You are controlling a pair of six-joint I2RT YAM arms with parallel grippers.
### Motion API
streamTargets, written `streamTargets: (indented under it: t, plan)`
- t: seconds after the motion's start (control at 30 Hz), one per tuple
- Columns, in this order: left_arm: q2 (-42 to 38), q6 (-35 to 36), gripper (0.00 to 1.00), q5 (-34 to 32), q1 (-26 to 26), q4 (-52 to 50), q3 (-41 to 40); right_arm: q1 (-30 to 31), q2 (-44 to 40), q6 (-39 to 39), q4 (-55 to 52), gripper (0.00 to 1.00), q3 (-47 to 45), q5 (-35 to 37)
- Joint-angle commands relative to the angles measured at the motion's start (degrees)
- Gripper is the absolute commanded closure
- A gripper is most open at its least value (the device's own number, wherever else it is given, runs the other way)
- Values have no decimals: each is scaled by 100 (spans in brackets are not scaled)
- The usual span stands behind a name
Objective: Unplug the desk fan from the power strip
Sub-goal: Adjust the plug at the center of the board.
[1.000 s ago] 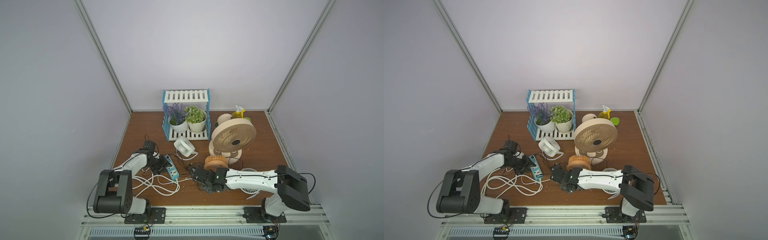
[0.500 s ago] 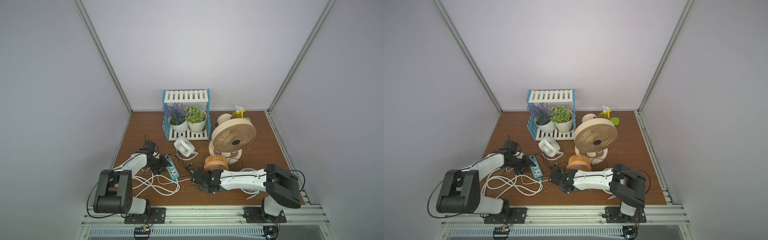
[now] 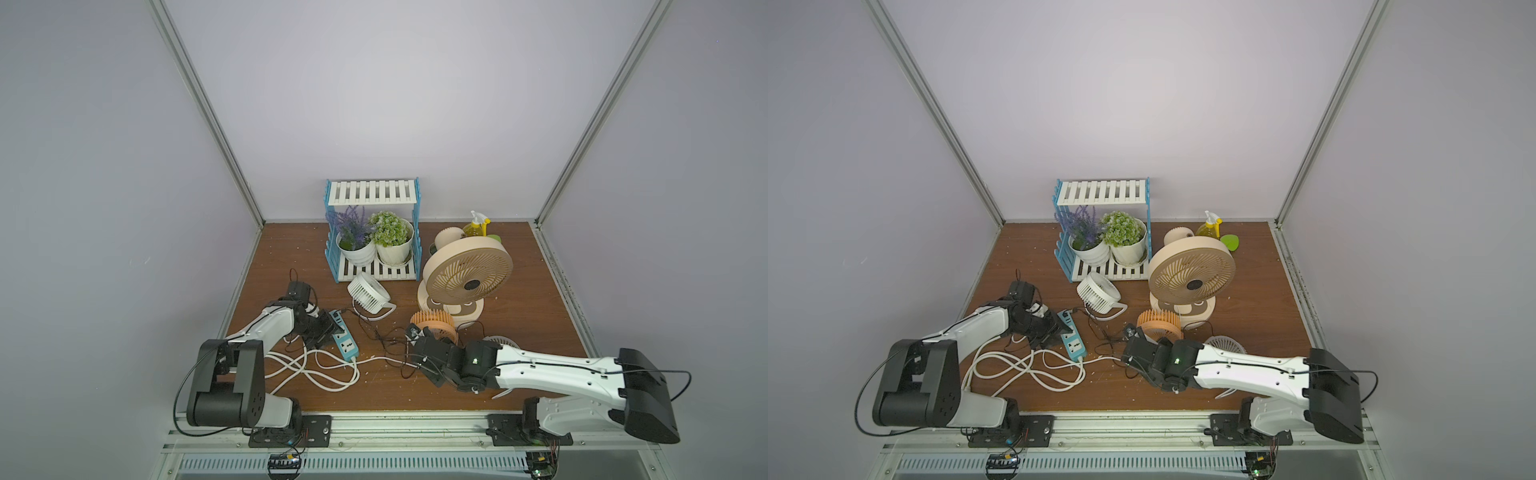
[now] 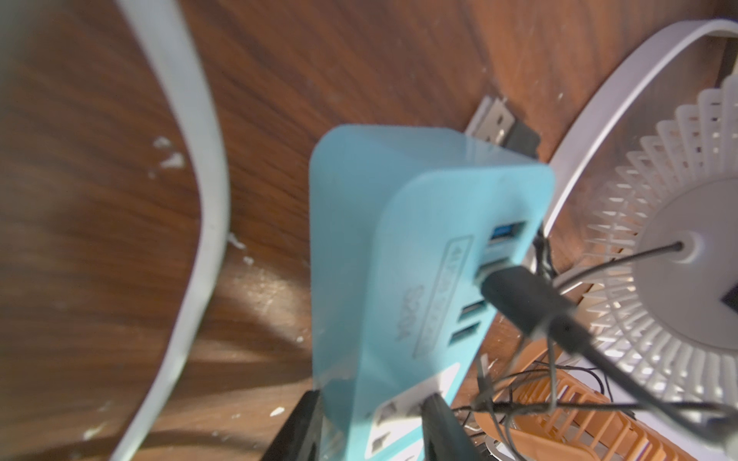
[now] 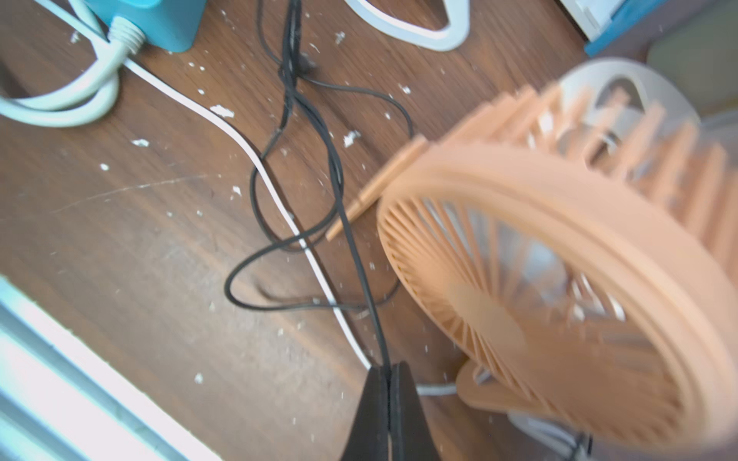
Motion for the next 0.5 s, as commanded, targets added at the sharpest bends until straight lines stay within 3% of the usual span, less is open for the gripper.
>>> streamTargets:
  t: [0.0,0.13,0.3,0.37,0.47]
  plan:
    - [399,-69,57,-1651,190,-35,-327,15,-526,945,-878,100,-136,-227]
    - [399,-68,57,-1647,190,-43,-326,14,-1532,1246,-1308,100,-206,-609]
    - [400,-61,57,-1646,190,-35,-328,-89,-2319,460,-1029,100,-139,-2291]
    - [404,-55,57,-1645,190,-41,-329,-133,-2288,388,-1314,100,217,-2023]
    - [378,-41,57,-1648,190,-60,-342,-129,-2449,430,-1549,100,943,-921]
